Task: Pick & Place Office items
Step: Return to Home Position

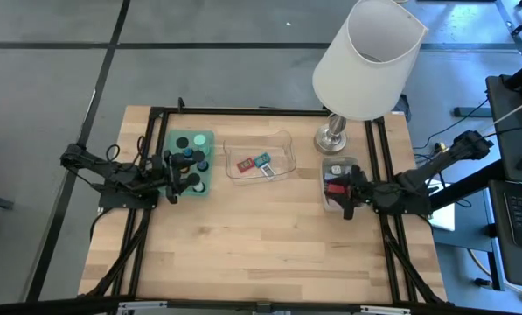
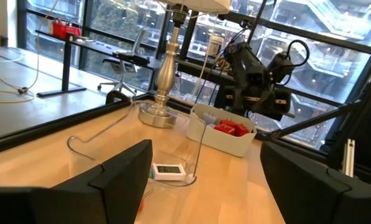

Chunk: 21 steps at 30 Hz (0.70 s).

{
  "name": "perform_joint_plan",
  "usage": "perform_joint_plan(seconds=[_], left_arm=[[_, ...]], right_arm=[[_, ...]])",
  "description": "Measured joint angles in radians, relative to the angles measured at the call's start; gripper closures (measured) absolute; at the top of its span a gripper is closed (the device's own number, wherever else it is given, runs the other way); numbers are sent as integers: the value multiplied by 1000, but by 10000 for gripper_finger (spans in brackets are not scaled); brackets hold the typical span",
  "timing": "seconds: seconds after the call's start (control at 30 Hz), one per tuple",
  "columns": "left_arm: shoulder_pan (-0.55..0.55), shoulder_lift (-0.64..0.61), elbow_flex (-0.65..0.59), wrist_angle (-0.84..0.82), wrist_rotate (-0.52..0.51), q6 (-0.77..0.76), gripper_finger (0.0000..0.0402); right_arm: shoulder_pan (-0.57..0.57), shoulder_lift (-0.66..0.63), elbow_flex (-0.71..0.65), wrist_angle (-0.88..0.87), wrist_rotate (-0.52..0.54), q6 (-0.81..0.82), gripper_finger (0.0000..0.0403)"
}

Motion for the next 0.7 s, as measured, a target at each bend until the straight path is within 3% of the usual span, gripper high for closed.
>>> perform_joint_plan(seconds=[0.23,0.47,0.57,0.7], left_arm=[[0,0,0,-18,-1,-13,106],[0,2,0,-79,-23,-79,106],[0,6,0,-80,-78,-31,106],[0,6,0,-82,-237,53,106]], right_arm=[[1,0,-108,207,-1,-25,176],[1,1,-114,219,0,-42,176],[1,1,-114,222,61,-69,176],[0,1,-114,229,234,-115,176]])
